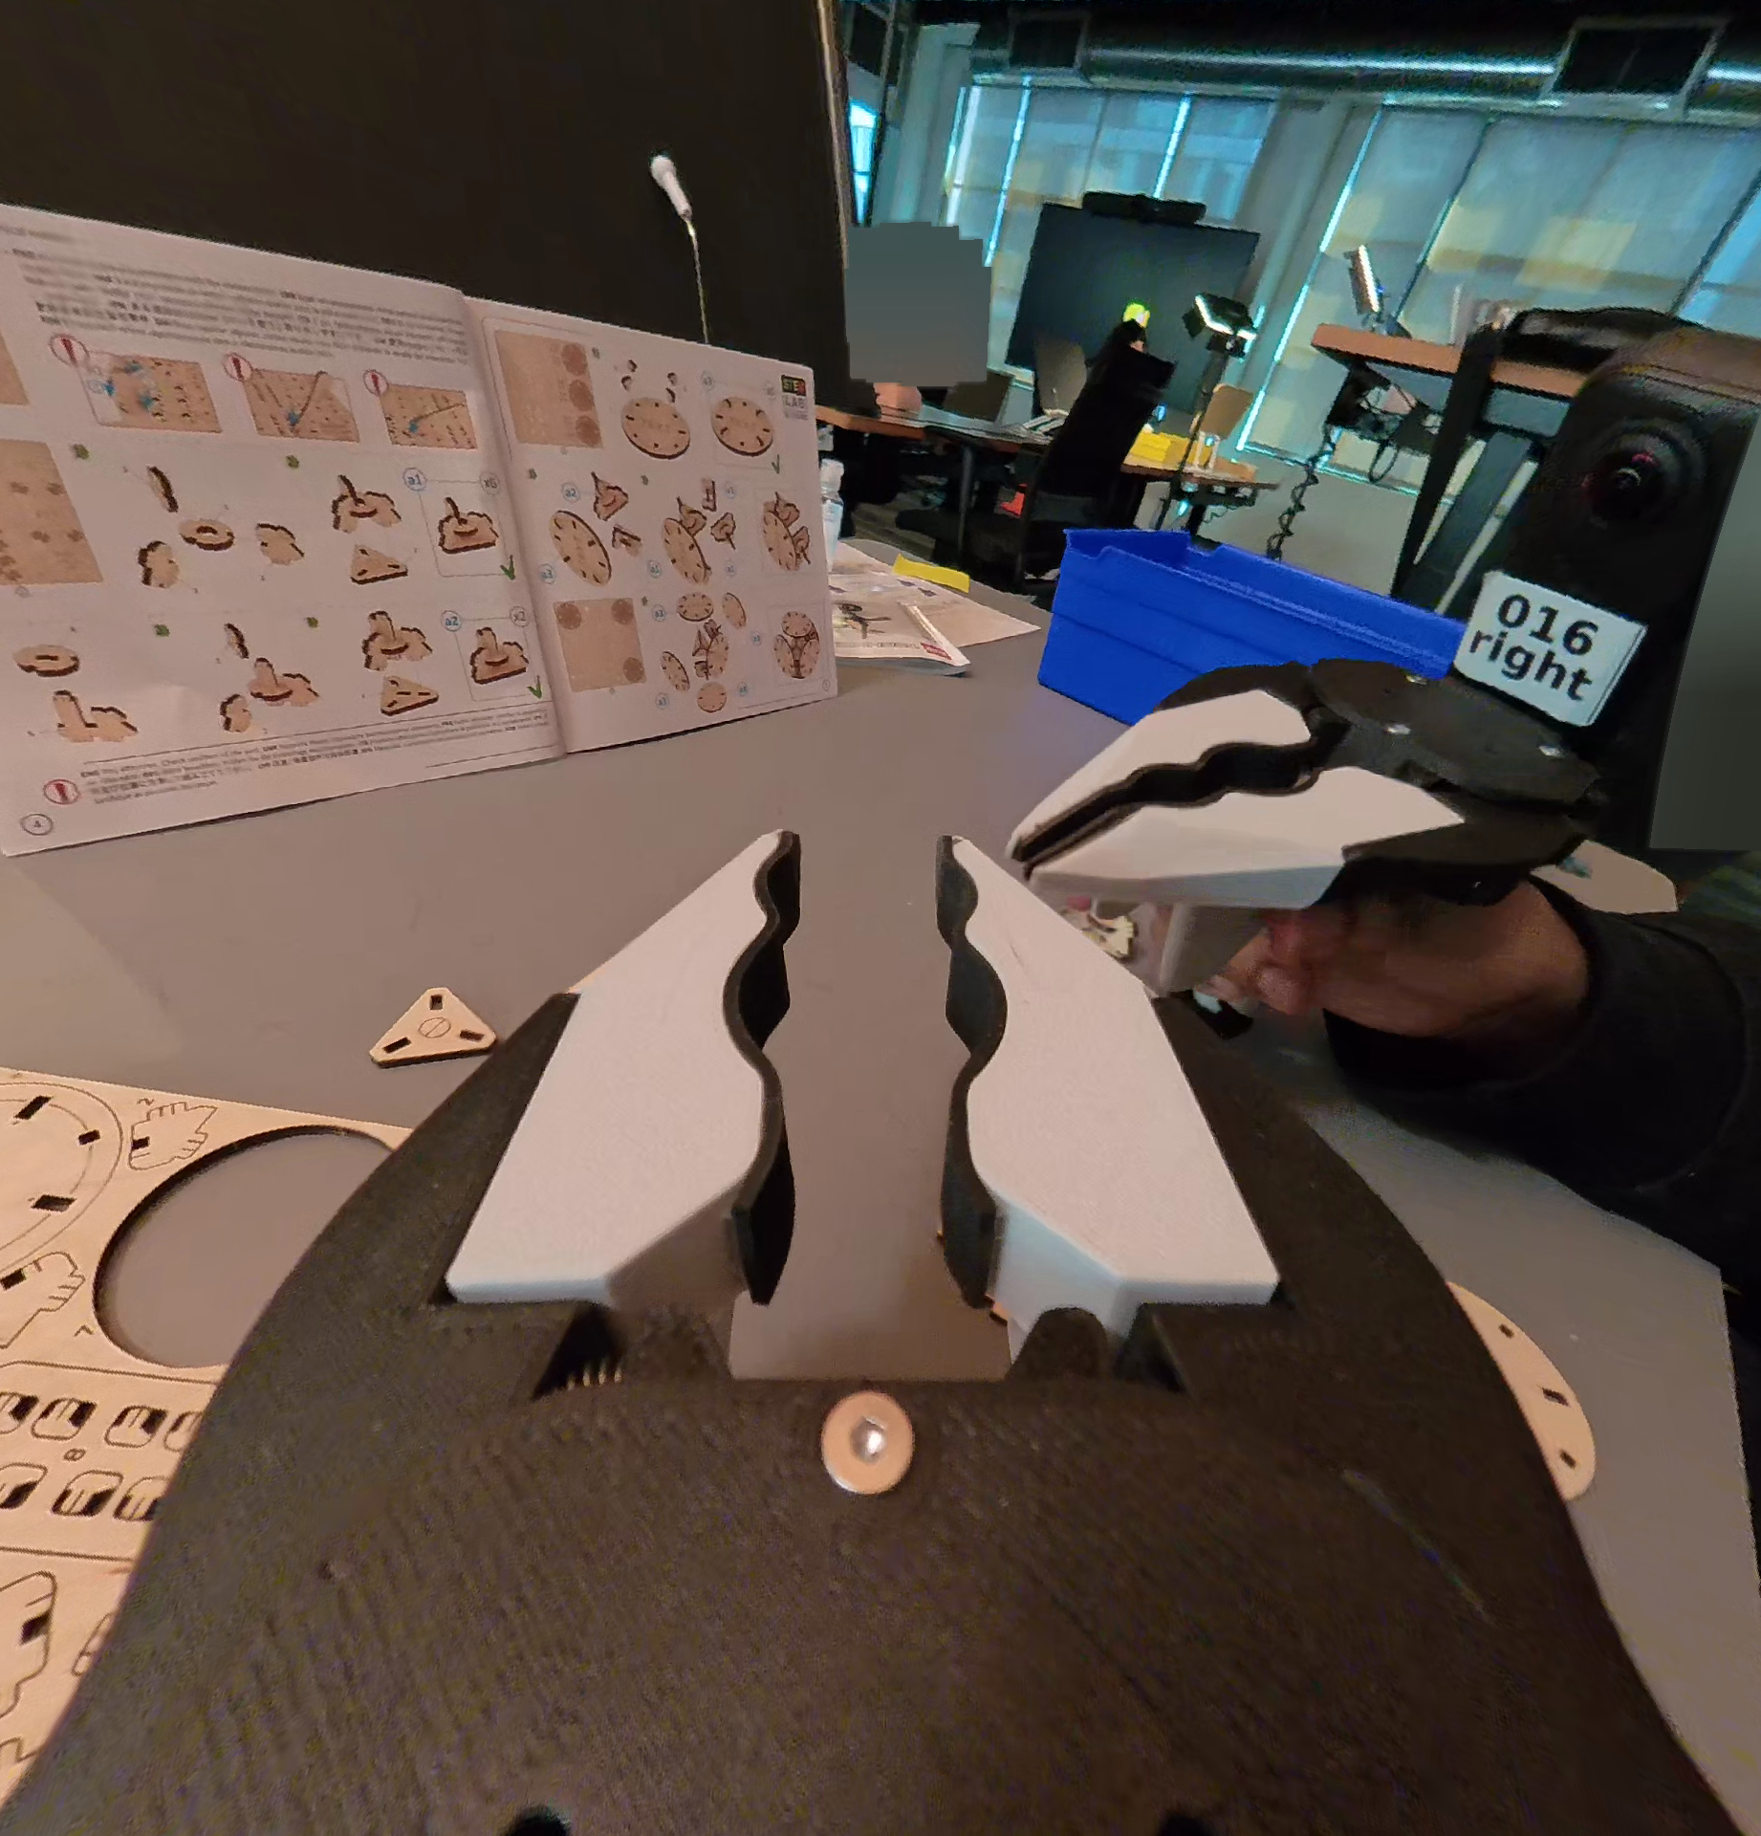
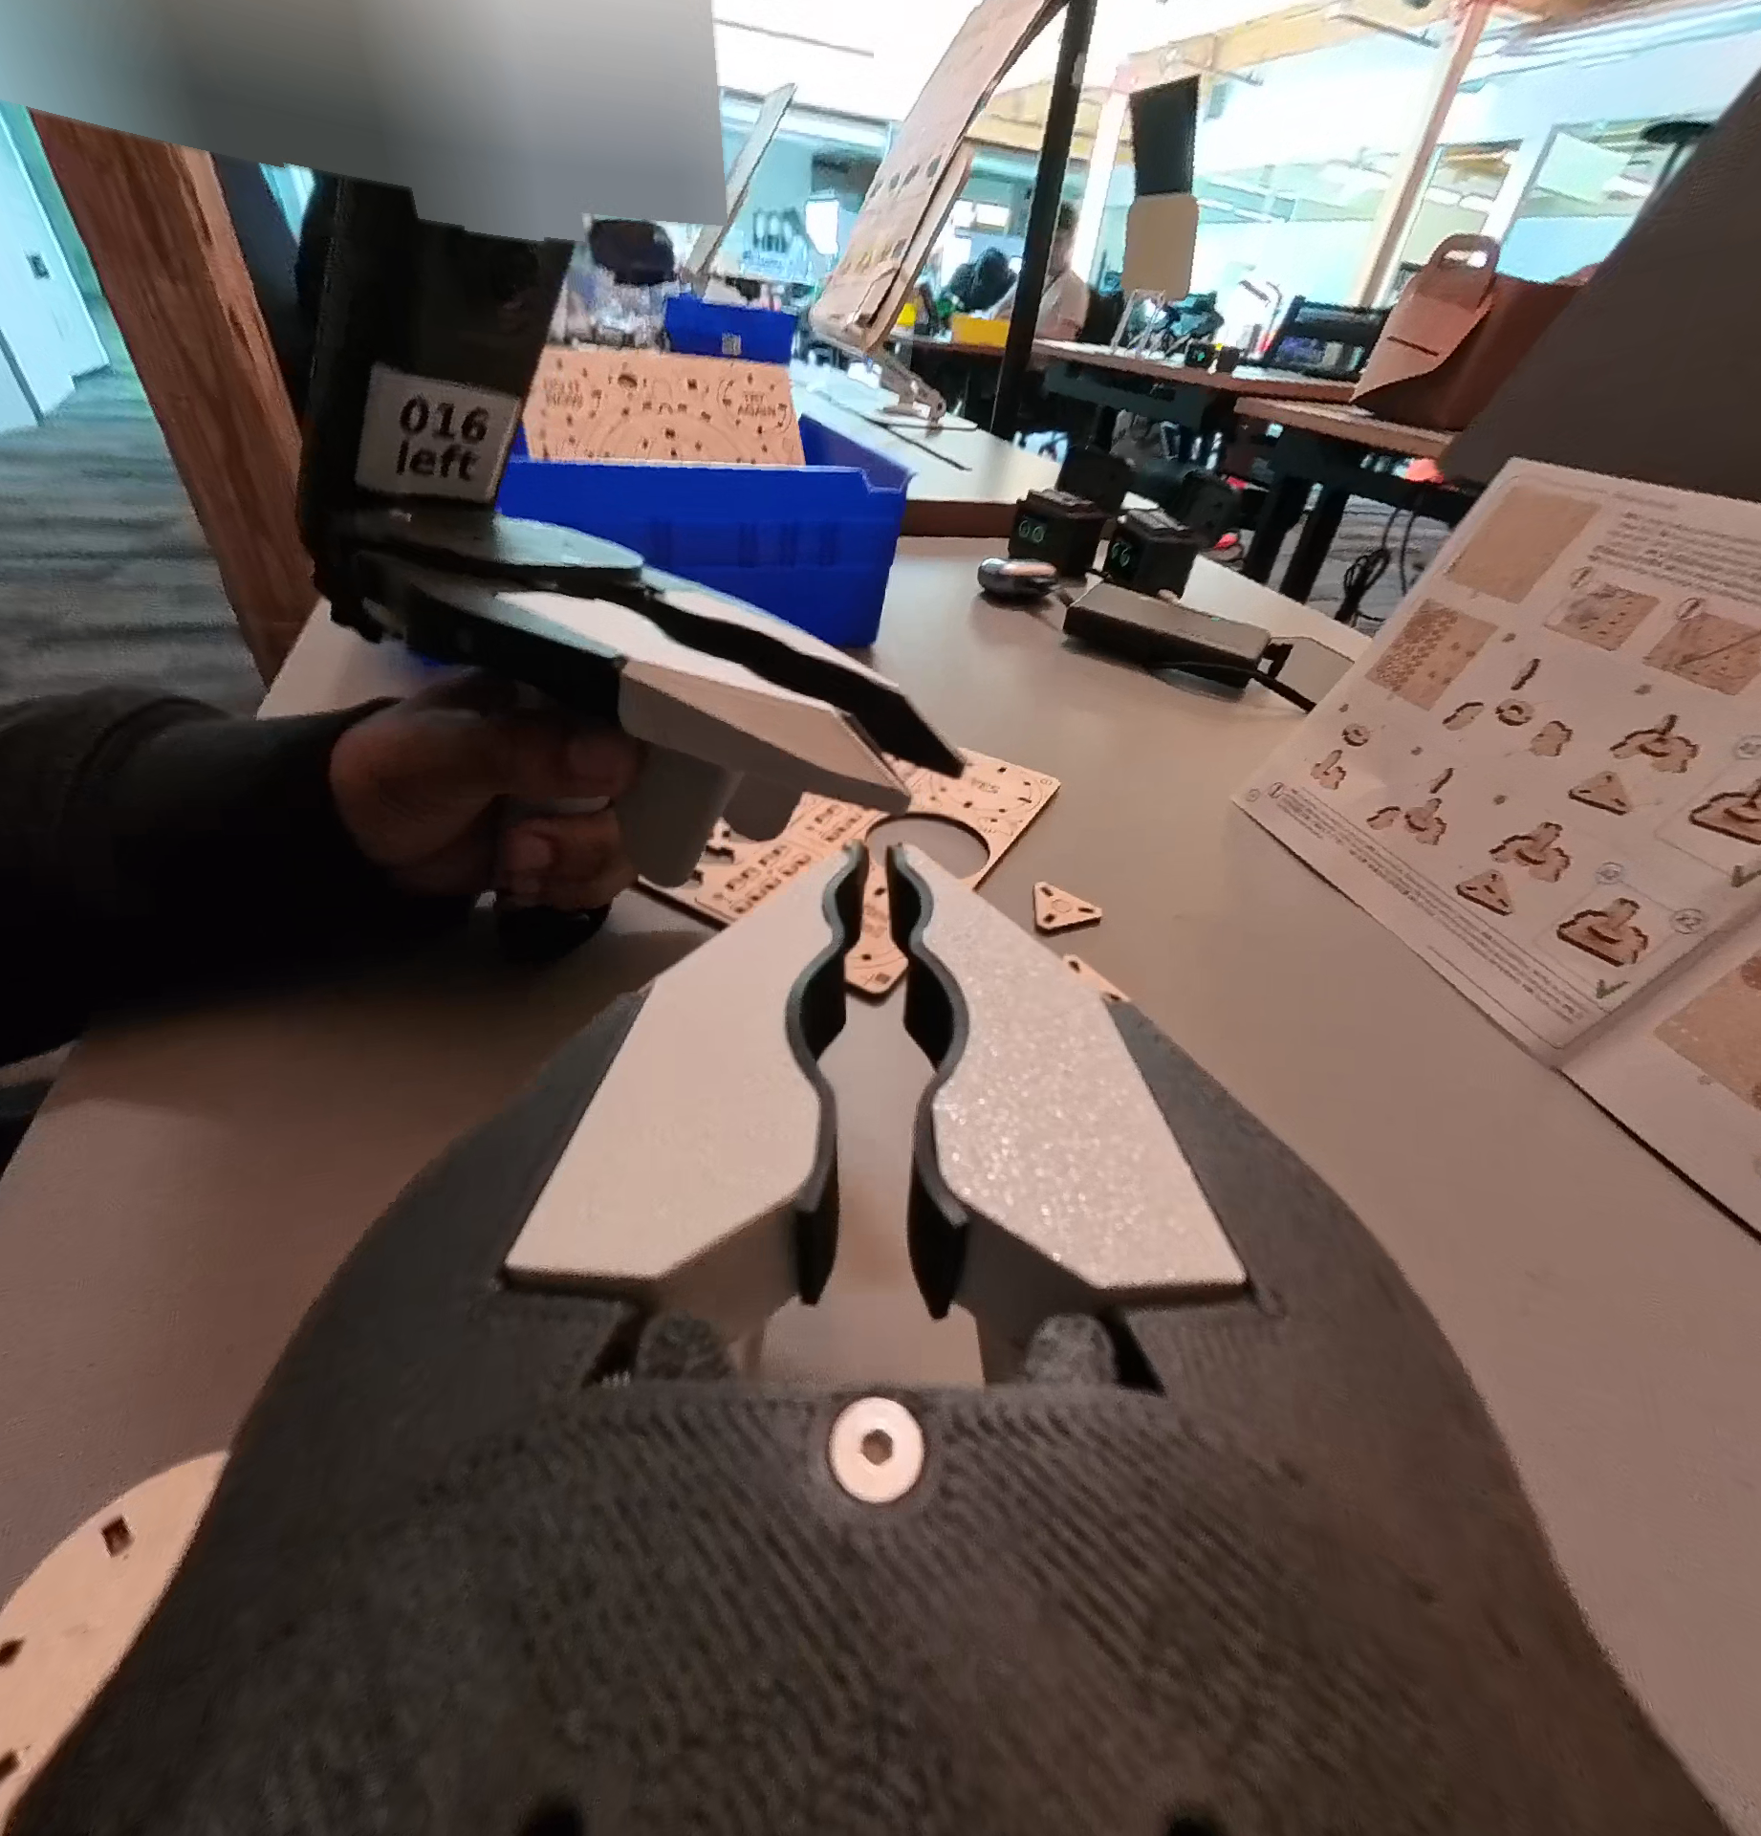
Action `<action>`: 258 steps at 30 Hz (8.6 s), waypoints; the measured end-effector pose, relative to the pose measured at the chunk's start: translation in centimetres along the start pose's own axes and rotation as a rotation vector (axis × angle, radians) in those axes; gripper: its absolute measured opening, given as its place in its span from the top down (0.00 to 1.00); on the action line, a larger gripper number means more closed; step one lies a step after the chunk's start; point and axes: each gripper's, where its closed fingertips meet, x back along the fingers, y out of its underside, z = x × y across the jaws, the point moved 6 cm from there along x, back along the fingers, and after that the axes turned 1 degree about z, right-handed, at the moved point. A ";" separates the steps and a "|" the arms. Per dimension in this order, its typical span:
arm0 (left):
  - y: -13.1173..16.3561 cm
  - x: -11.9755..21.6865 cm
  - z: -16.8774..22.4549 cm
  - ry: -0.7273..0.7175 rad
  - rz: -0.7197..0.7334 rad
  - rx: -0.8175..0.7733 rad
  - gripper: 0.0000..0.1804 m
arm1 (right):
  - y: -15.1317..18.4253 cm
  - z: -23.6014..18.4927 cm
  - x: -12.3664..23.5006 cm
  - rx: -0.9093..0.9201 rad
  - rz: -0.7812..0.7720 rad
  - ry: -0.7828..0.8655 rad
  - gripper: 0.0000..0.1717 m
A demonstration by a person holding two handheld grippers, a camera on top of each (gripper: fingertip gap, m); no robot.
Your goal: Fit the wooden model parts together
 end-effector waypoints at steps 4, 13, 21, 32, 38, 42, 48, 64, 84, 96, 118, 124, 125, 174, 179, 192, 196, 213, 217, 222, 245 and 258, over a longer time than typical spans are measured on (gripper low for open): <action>-0.2 0.3 -0.5 -0.027 0.024 0.008 0.86 | -0.1 0.7 0.3 -0.062 0.023 0.007 0.99; -0.2 0.4 -0.6 -0.033 0.033 0.012 0.86 | 0.1 0.6 0.3 0.002 0.000 0.026 1.00; -0.3 0.5 -0.6 -0.038 0.039 0.011 0.86 | 0.1 0.4 0.1 0.014 0.000 0.022 1.00; -0.7 1.0 -0.3 -0.078 0.067 -0.097 0.98 | -1.6 0.3 1.0 0.079 0.082 0.086 1.00; -1.9 2.5 -1.7 -0.160 0.074 -0.069 1.00 | -2.3 -0.1 1.2 0.111 0.102 0.090 1.00; -5.1 6.6 -4.2 -0.286 -0.026 -0.149 1.00 | -2.9 -0.4 1.5 0.147 0.118 0.089 1.00; -2.7 7.1 -6.6 -0.544 -0.398 -0.379 1.00 | -2.5 -0.6 1.2 0.146 0.106 0.070 1.00; -12.2 -15.7 -12.8 -0.655 -0.937 -1.680 1.00 | -1.6 2.2 2.0 0.187 0.087 0.195 1.00; -6.0 -17.6 -8.9 -0.606 -0.945 -1.518 1.00 | -1.9 -0.1 1.0 0.218 0.085 0.114 1.00; -3.4 -1.0 -4.7 -0.217 -0.354 -0.086 0.70 | -0.3 -2.6 -0.6 0.111 0.055 -0.042 1.00; -0.5 0.7 -0.9 -0.103 -0.004 -0.029 0.77 | -0.4 -1.1 0.0 0.098 0.075 0.026 1.00; -0.1 0.6 -0.7 -0.125 -0.012 -0.109 0.81 | -0.3 -1.1 -0.1 0.030 0.091 0.001 1.00; -0.1 0.6 -0.7 -0.123 -0.018 -0.112 0.81 | -0.3 -1.1 -0.1 0.021 0.093 -0.003 1.00; 0.0 -0.3 0.2 -0.094 -0.036 -0.224 0.83 | -0.7 -1.3 0.0 -0.060 0.079 -0.058 1.00; 0.5 -0.6 1.2 -0.083 -0.064 -0.345 0.89 | -0.5 -2.2 -0.4 0.047 0.027 -0.061 1.00; -0.3 0.6 0.1 -0.119 0.013 -0.262 0.88 | 0.4 -3.2 -1.0 0.057 -0.025 -0.109 0.99; -0.2 0.8 0.5 -0.130 0.016 -0.318 0.89 | 0.4 -3.5 -1.0 0.044 -0.023 -0.127 0.98; -0.6 1.9 -0.6 -0.159 0.070 -0.218 0.89 | 0.2 -4.2 -1.1 0.010 -0.014 -0.166 0.97; -0.5 1.5 -0.6 -0.155 0.047 -0.225 0.89 | 0.3 -4.0 -1.1 0.016 -0.018 -0.153 0.97; -0.5 1.4 -0.5 -0.156 0.045 -0.231 0.89 | 0.3 -3.8 -1.0 0.021 -0.019 -0.142 0.97; -6.4 11.0 -7.9 -0.439 0.092 0.060 0.88 | 0.5 -3.3 -1.0 0.082 -0.037 -0.096 0.98; -5.3 15.6 -7.3 -0.572 -0.481 -0.006 0.83 | 0.4 -3.1 -0.9 0.104 -0.009 -0.075 0.99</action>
